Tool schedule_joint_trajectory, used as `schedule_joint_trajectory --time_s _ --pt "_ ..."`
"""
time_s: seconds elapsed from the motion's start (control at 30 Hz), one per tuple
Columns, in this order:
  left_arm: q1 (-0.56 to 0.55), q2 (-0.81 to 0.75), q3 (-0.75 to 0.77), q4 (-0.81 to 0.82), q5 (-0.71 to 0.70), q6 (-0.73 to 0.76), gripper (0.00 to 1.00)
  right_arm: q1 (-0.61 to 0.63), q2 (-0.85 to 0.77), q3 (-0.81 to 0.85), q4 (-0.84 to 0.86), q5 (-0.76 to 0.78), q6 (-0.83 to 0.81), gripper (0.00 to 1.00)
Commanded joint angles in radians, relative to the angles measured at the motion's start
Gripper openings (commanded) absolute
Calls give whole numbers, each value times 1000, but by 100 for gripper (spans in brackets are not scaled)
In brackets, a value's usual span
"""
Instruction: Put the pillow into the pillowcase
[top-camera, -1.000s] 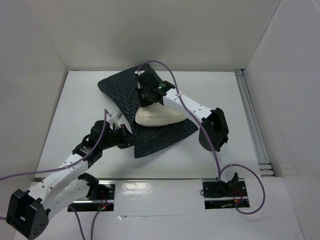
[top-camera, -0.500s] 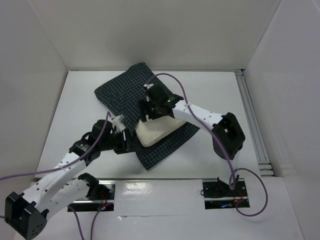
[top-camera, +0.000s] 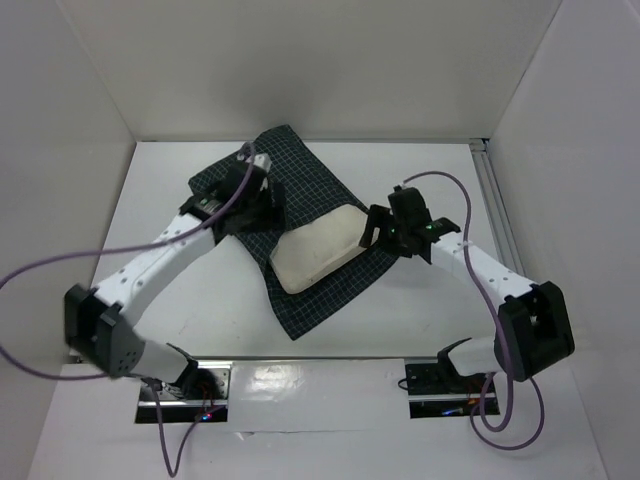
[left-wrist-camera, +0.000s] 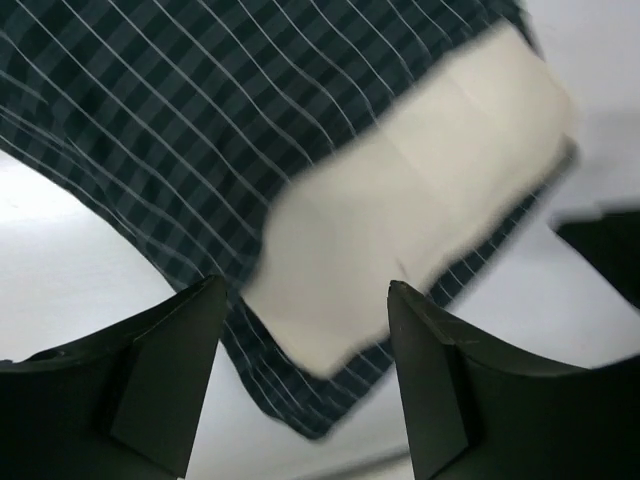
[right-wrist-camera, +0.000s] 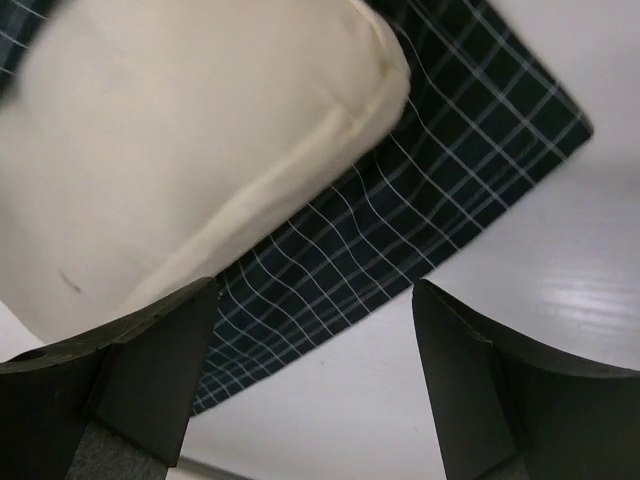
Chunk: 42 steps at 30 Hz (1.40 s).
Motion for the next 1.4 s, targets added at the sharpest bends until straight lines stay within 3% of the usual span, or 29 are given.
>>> schedule_joint_trajectory --time_s 0.0,0.17,0.33,0.57,0.73,0.83,0.9,0.93,0.97,1.03,1.07,1.1,1.23,1.37 --pt "-26 204 170 -82 -297 108 78 -55 -64 -61 121 -177 86 85" --pt "-26 334 287 -61 -353 217 77 -115 -41 -61 134 -273 81 85" --pt "-26 417 339 -37 -268 354 75 -124 8 -88 236 -384 133 91" --pt "-26 502 384 -28 -126 395 71 -101 135 -75 302 -402 153 91" --pt "-26 541 373 -28 -99 406 71 -55 184 -64 324 -393 162 91" --pt "-26 572 373 -28 -112 406 65 -32 207 -55 335 -381 182 91" --pt "-26 584 373 -28 -122 394 50 -20 221 -55 356 -350 191 88" --pt "-26 595 373 -28 -122 382 26 -9 246 -55 356 -340 191 84" --pt "-26 595 385 -28 -101 382 13 -9 257 -55 367 -330 191 79" --pt "-14 595 385 -40 -80 372 0 2 280 -33 367 -312 181 61" --pt "-14 583 385 -41 -70 363 0 2 289 -33 350 -312 165 53" --pt "-14 572 385 -41 -70 363 0 2 289 -16 341 -298 152 35" --pt "-14 458 315 -50 6 345 0 2 278 43 278 -223 103 4" --pt "-14 333 237 -39 188 297 0 -10 252 105 217 -175 32 0"
